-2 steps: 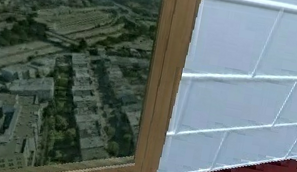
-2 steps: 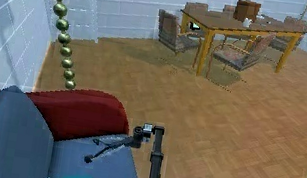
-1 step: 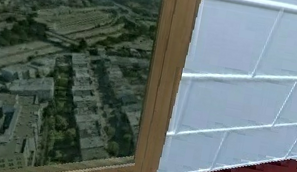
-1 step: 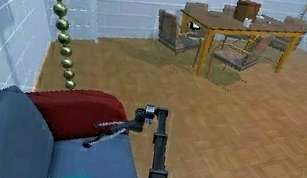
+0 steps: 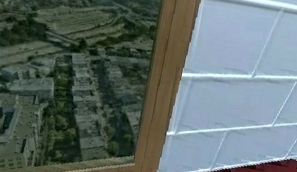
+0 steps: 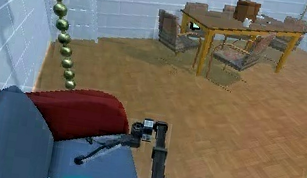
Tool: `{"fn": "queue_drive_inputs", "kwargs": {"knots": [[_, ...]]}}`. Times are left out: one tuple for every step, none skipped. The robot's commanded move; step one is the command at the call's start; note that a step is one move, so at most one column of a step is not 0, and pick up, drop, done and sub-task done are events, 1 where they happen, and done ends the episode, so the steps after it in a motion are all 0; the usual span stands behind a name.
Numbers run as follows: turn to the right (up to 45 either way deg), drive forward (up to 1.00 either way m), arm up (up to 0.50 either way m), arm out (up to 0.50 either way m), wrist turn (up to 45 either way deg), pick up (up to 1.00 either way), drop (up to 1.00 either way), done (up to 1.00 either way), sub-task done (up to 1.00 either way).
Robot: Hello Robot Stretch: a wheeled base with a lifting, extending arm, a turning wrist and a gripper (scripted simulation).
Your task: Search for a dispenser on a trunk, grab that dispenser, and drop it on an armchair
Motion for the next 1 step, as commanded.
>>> {"fn": "queue_drive_inputs", "kwargs": {"knots": [[0.0,0.00,0.00,0.00,0.0,0.00,0.00,1.00,0.00]]}}
